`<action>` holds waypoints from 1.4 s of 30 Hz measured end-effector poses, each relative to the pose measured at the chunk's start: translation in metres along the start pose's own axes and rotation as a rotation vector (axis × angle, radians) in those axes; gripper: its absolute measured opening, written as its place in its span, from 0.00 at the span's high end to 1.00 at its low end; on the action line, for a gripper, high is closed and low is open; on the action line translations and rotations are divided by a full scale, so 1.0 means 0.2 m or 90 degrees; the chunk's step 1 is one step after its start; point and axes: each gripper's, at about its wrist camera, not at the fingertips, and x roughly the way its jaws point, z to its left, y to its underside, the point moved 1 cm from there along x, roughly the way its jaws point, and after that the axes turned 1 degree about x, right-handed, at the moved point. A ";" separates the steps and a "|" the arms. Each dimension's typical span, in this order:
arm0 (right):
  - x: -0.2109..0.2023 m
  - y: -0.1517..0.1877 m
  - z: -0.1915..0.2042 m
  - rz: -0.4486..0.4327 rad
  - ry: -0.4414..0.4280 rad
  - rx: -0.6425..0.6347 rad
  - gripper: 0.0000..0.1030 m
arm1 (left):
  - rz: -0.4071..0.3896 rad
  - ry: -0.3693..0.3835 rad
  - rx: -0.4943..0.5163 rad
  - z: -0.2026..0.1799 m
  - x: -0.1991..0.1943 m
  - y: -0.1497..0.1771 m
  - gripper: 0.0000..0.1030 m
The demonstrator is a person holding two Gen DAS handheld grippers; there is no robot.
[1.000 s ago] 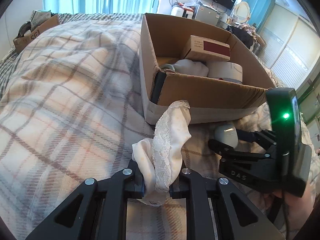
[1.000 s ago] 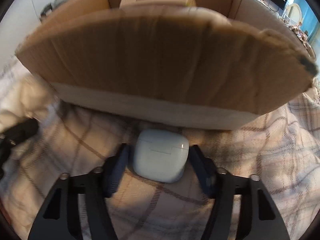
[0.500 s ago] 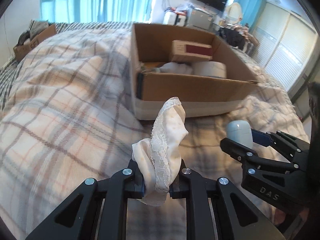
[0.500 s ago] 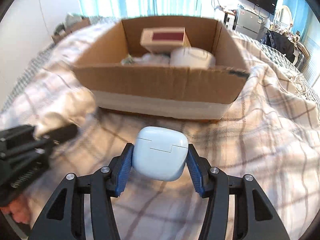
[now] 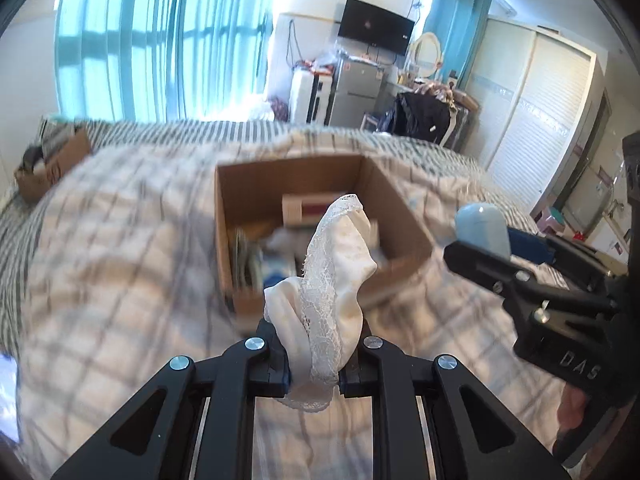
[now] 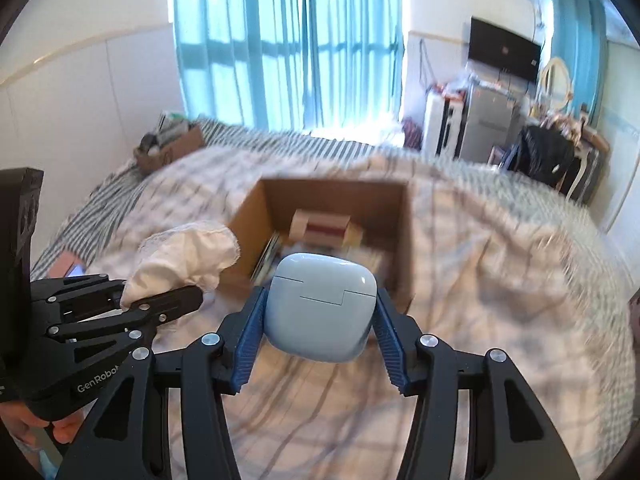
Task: Organize objects
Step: 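Lower the lace cloth and earbud case into the box and open both grippers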
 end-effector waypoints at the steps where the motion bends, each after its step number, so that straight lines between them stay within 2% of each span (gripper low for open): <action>1: 0.00 -0.04 -0.02 -0.007 0.006 -0.002 0.49 | -0.003 -0.004 0.001 0.00 0.01 -0.04 0.85; 8: 0.14 -0.33 -0.16 -0.022 0.028 0.002 0.49 | -0.014 -0.011 -0.018 0.04 0.19 -0.30 0.85; 13: 0.37 -0.42 -0.23 0.007 0.029 0.005 0.49 | 0.010 -0.032 -0.032 0.12 0.39 -0.36 0.85; 20: 0.78 -0.38 -0.31 0.080 0.024 0.017 0.49 | 0.065 -0.045 -0.043 0.23 0.67 -0.31 0.85; 26: 0.91 -0.32 -0.35 0.086 0.021 0.021 0.49 | 0.089 -0.056 -0.029 0.23 0.78 -0.26 0.84; 30: 0.89 -0.34 -0.35 0.073 0.026 0.022 0.48 | 0.085 -0.053 -0.021 0.20 0.77 -0.25 0.73; 34: 0.79 -0.37 -0.35 0.050 0.018 0.036 0.40 | 0.077 -0.055 -0.025 0.19 0.72 -0.26 0.48; 36: 0.70 -0.39 -0.36 0.030 0.024 0.040 0.40 | 0.065 -0.054 -0.019 0.16 0.67 -0.28 0.46; 40: 0.51 -0.43 -0.35 0.002 0.037 0.043 0.39 | 0.030 -0.060 -0.018 0.12 0.51 -0.34 0.31; 42: 0.40 -0.45 -0.35 -0.015 0.044 0.043 0.39 | 0.011 -0.057 -0.015 0.10 0.44 -0.38 0.30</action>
